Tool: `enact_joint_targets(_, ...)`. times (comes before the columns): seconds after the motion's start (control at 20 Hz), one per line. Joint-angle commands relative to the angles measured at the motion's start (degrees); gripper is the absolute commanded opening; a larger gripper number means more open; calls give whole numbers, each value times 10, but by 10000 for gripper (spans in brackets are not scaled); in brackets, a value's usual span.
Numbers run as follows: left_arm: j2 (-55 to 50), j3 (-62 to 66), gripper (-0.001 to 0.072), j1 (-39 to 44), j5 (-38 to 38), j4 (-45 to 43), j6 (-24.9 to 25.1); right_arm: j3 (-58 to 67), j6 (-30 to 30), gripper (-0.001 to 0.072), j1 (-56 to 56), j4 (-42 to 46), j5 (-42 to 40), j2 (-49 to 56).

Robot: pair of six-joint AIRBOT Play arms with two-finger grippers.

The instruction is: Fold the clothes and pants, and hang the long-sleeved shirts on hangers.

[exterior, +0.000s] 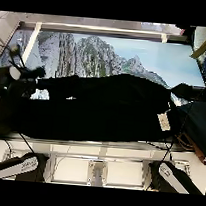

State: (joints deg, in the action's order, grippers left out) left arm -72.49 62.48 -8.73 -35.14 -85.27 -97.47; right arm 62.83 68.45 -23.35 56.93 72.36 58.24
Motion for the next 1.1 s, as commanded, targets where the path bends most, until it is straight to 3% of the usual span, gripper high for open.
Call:
enact_joint_targets(0.0, -37, 80, 407, -39, 5, 0, -33, 0, -1, 387, 1, 5, -15, 0)
enact_joint_targets(0.15, -109, 115, 424, -68, -98, 25, -30, 0, -1, 387, 1, 5, -33, 0)
enact_joint_targets(0.2, -127, 118, 431, -71, -104, 53, -9, 0, -1, 387, 1, 5, -34, 0)
enact_joint_targets(0.25, -144, 122, 507, -71, -108, 89, 29, 0, -1, 387, 1, 5, -34, 0)
enact_joint_targets(0.35, -177, 136, 512, -58, -132, 164, 115, 0, -1, 387, 1, 5, -34, 0)
enact_joint_targets(0.4, -191, 148, 513, -46, -138, 169, 125, 0, -1, 387, 1, 5, -34, 0)
enact_joint_targets(0.55, -227, 195, 512, -1, -146, 115, 122, 0, -1, 387, 1, 5, -34, 0)
enact_joint_targets(0.75, -275, 263, 512, 41, -250, -58, 37, 0, -1, 387, 1, 5, -34, 0)
enact_joint_targets(1.05, -341, 321, 507, 78, -295, -59, 26, 0, -6, 387, 1, 5, -42, 0)
